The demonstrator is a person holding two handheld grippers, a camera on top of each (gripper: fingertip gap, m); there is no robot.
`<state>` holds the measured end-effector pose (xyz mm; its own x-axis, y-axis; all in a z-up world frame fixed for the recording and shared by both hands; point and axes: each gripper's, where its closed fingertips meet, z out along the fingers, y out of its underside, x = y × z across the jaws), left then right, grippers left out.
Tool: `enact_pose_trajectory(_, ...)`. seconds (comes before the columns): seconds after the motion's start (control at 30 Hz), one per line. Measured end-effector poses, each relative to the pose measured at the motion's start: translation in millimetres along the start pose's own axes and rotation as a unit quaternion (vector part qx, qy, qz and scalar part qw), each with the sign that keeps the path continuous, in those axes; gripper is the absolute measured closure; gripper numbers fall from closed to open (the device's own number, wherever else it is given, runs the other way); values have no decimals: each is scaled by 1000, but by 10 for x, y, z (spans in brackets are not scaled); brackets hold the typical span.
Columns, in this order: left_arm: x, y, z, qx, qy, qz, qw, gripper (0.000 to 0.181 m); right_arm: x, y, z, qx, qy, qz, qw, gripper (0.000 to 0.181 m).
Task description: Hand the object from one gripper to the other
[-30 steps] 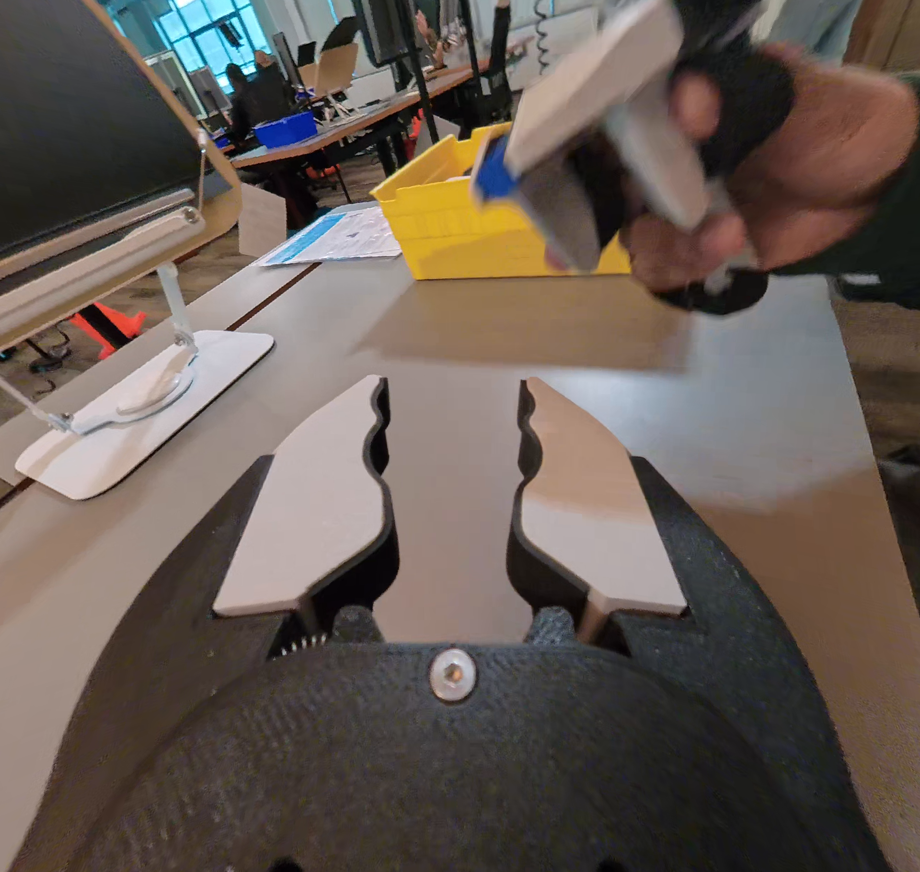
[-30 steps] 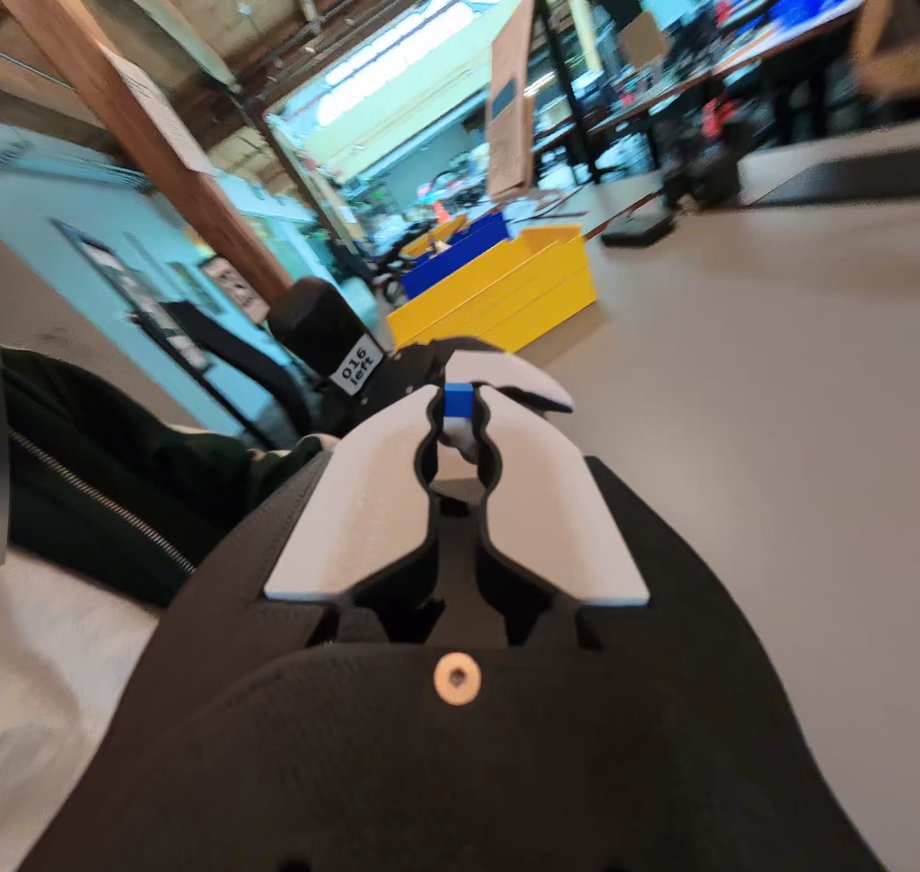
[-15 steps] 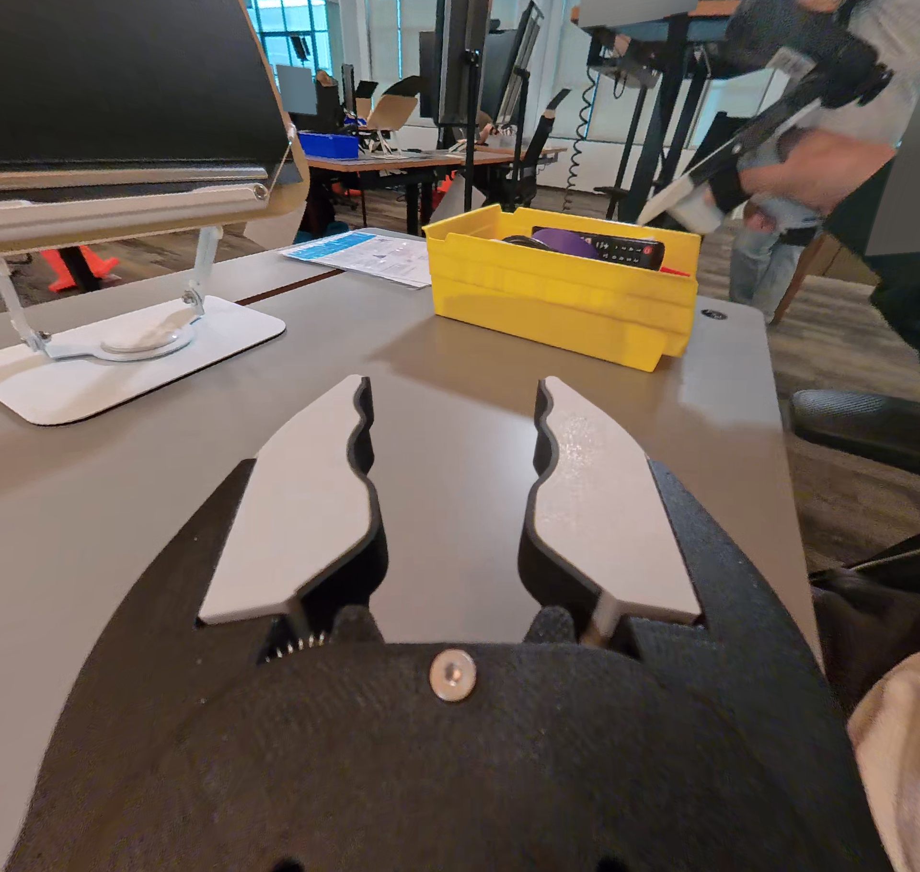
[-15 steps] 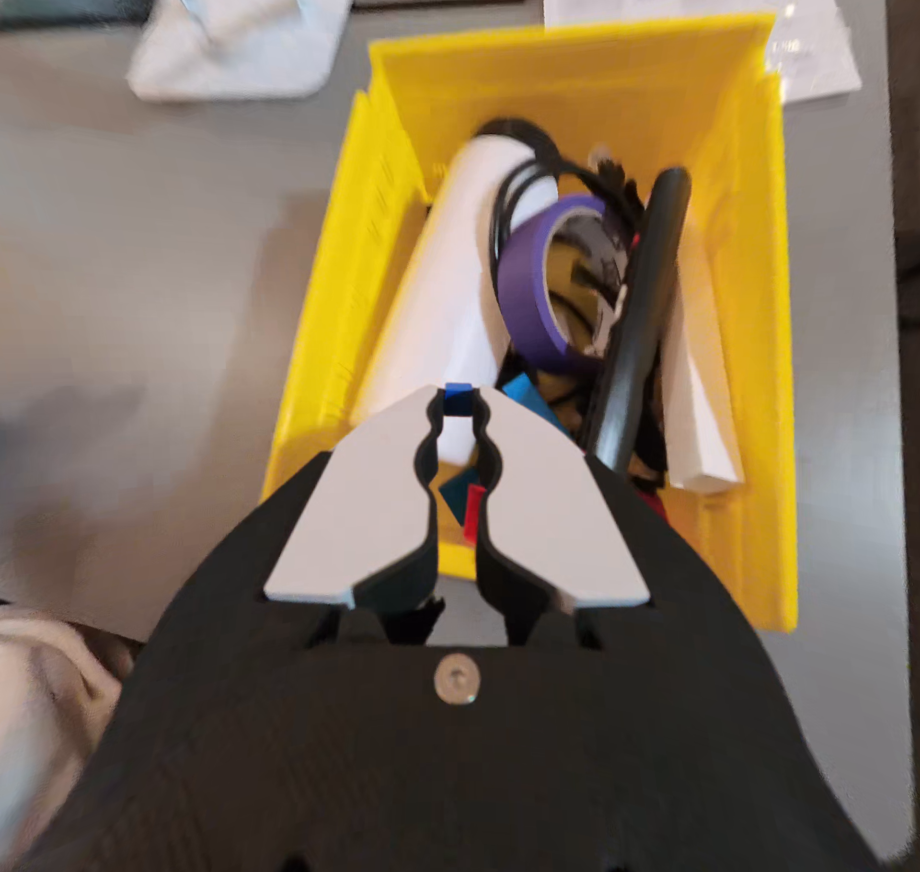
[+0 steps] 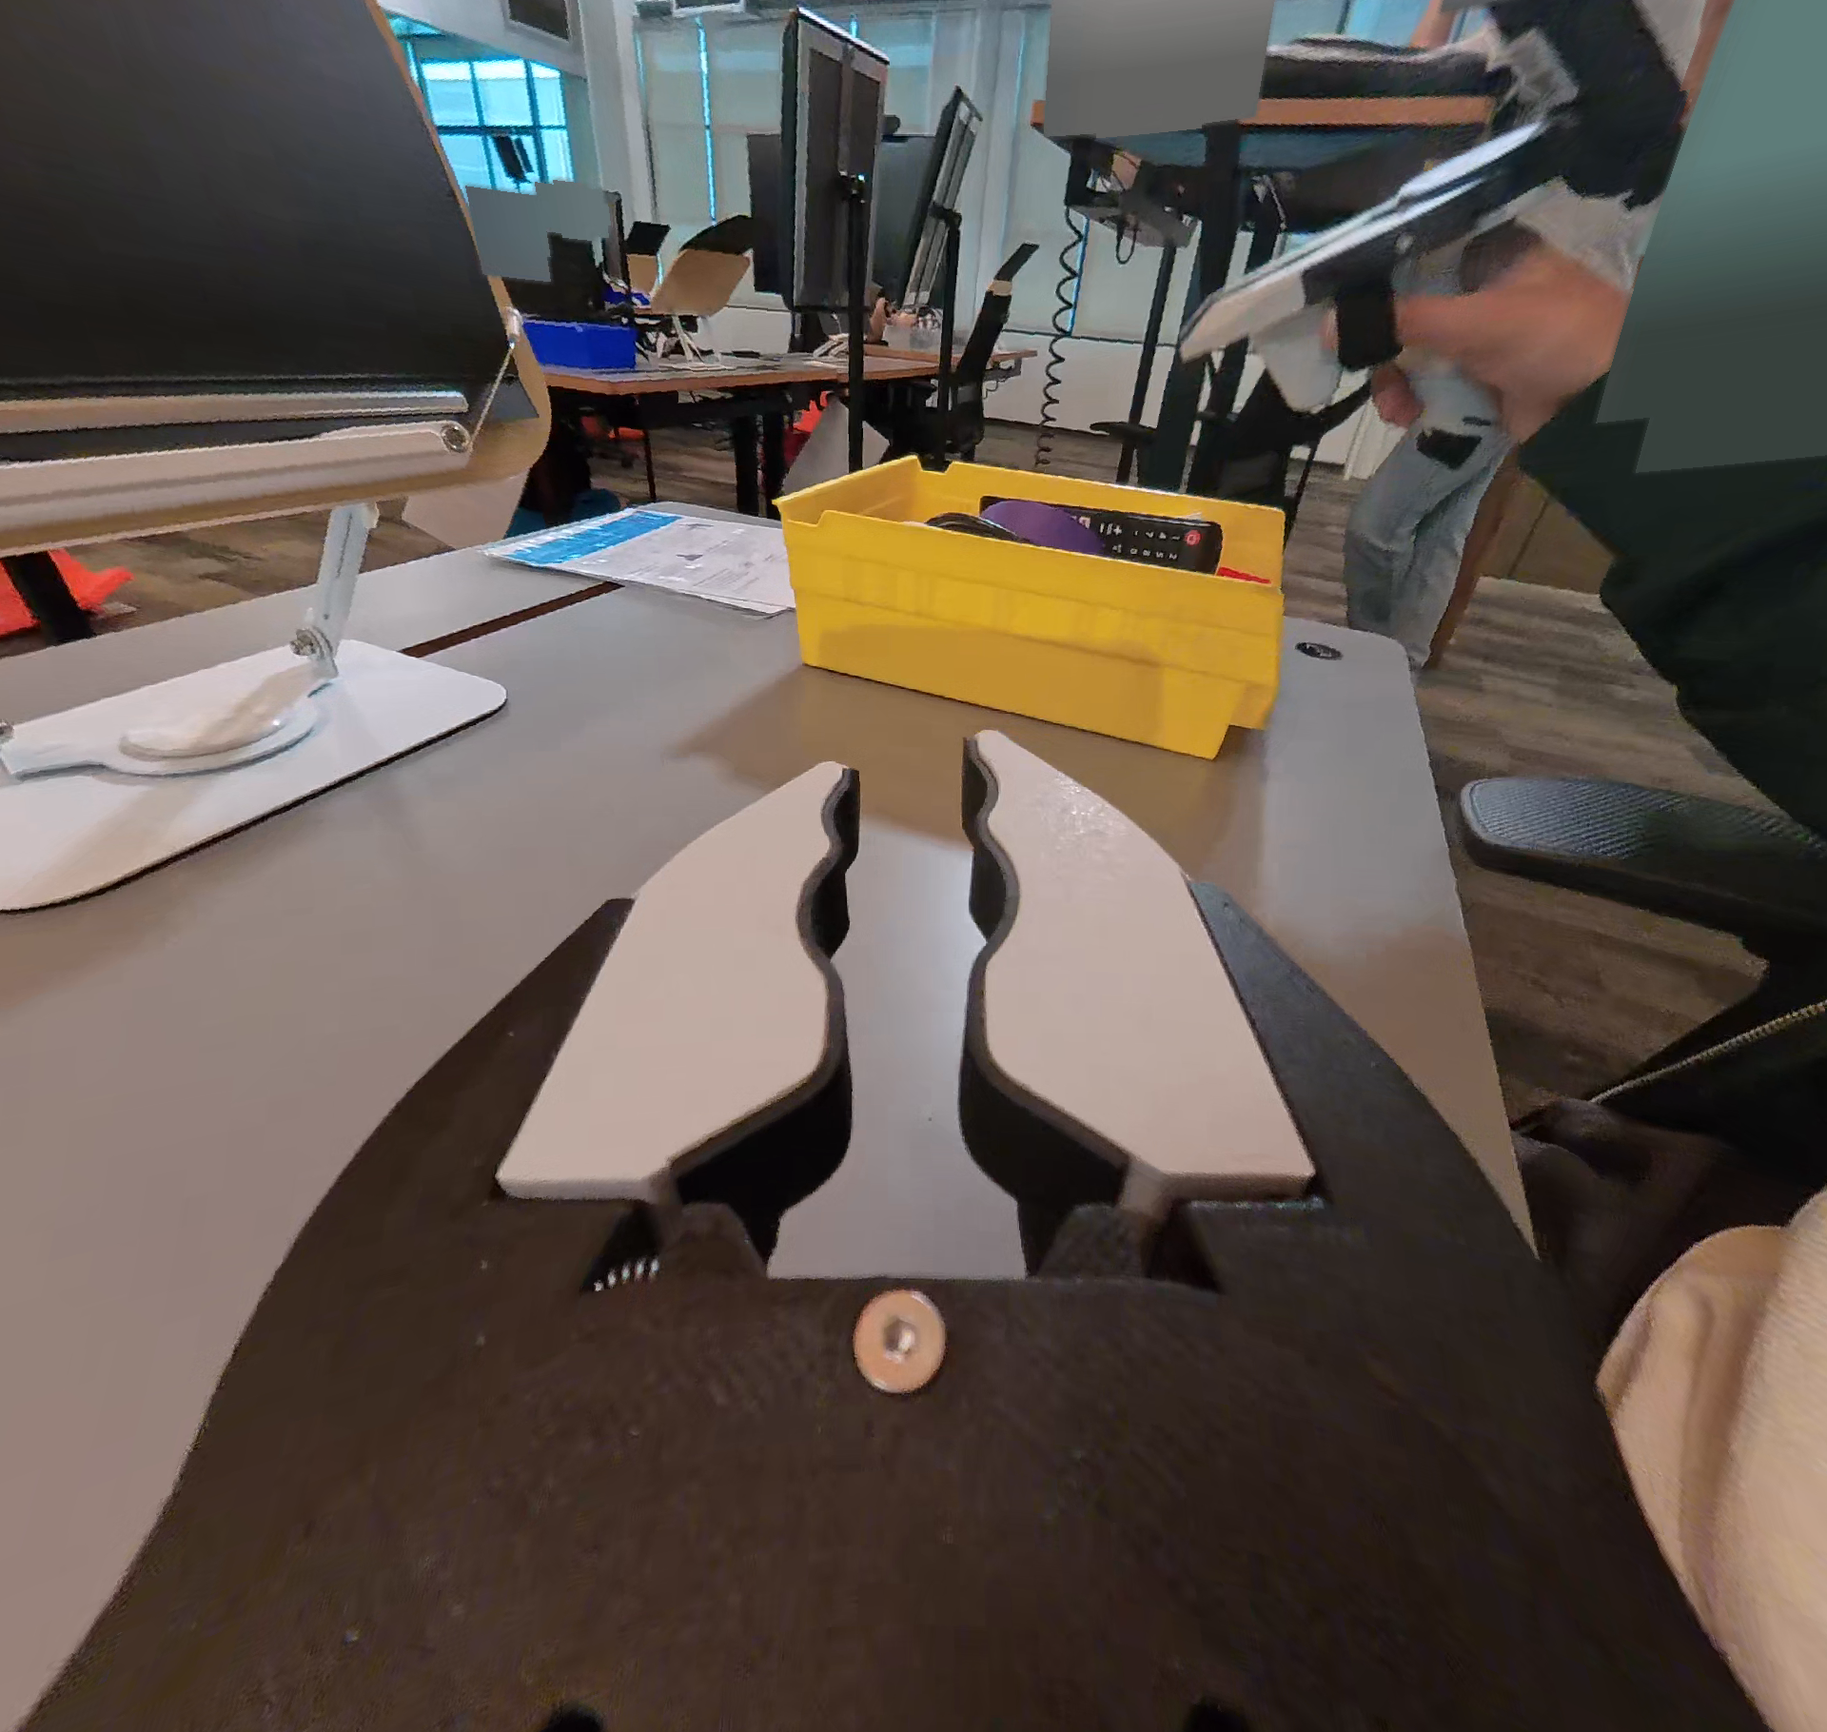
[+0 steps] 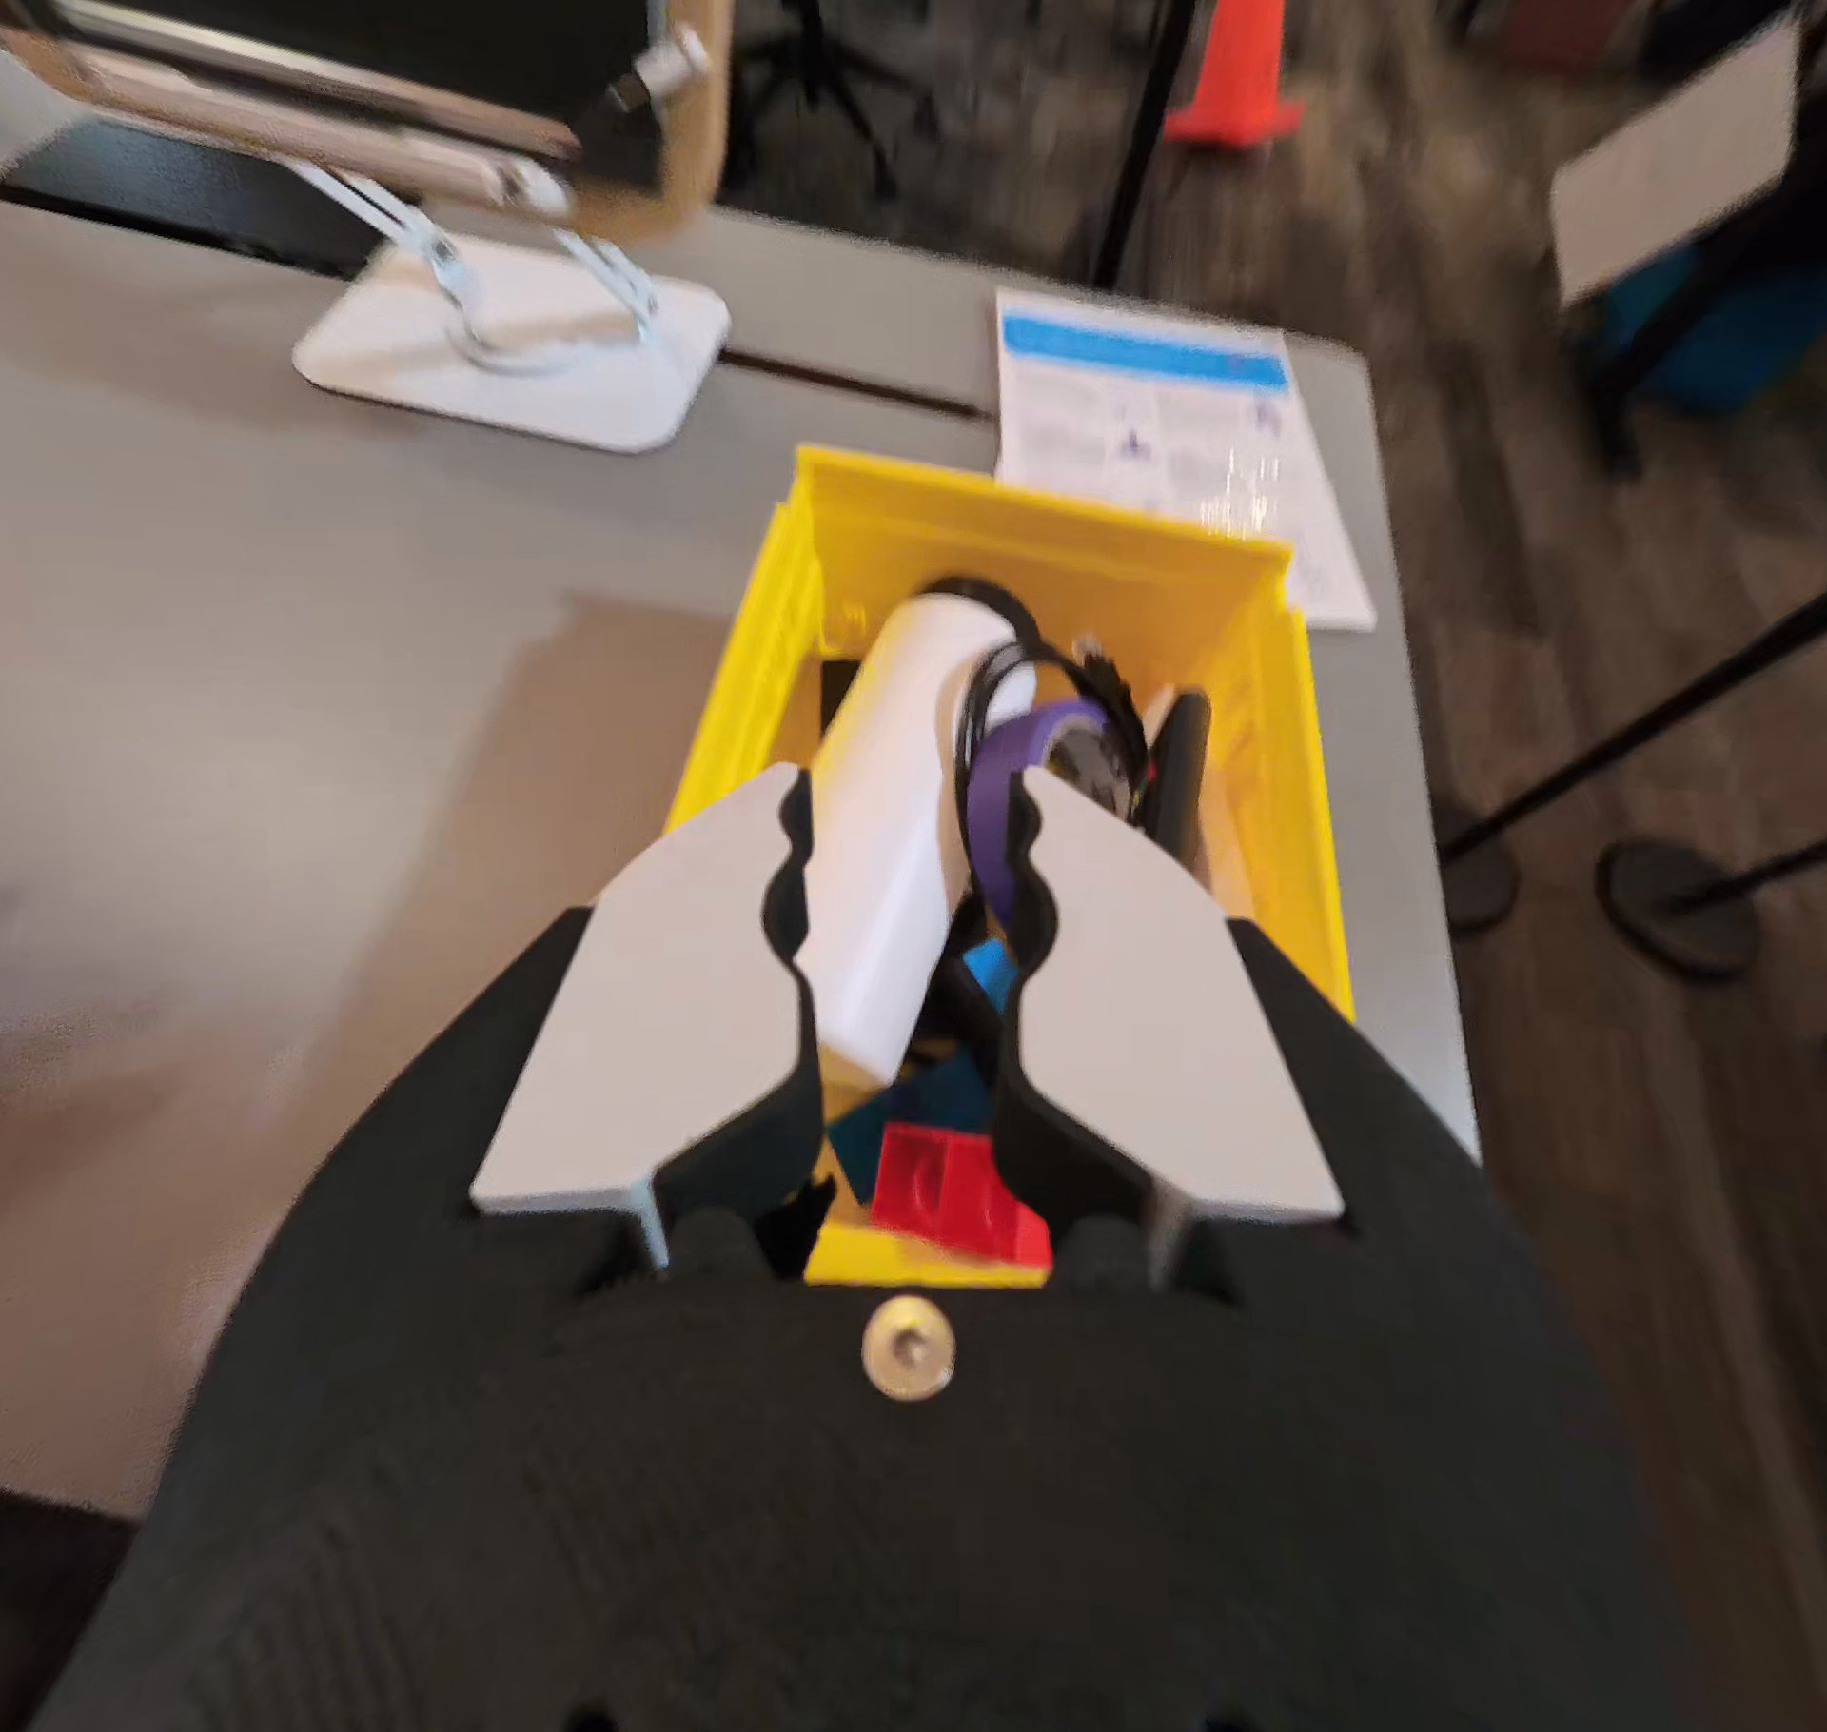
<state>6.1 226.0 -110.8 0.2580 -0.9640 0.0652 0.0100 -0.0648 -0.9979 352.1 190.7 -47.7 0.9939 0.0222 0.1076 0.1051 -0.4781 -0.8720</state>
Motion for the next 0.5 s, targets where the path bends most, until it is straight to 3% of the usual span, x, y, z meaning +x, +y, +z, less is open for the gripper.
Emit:
enact_pose_trajectory(0.1,14,8,-4,-2,-2,19,1000,179,-352,-345,-126,94,-52,-42,993,142)
enact_pose_trajectory(0.23,5,57,22,-15,4,18,1000,173,-1258,-685,-272,214,-225,-41,950,154)
enact_pose_trajectory(0.33,-56,74,18,-24,-8,3,1000,161,-1928,-656,-178,230,-307,-52,922,150)
enact_pose_trajectory(0.47,-134,99,-15,-31,-28,15,999,175,-2807,-318,19,204,-382,-82,898,181)
enact_pose_trajectory(0.5,-151,108,-22,-34,-33,17,999,176,-2988,-201,69,201,-396,-89,891,181)
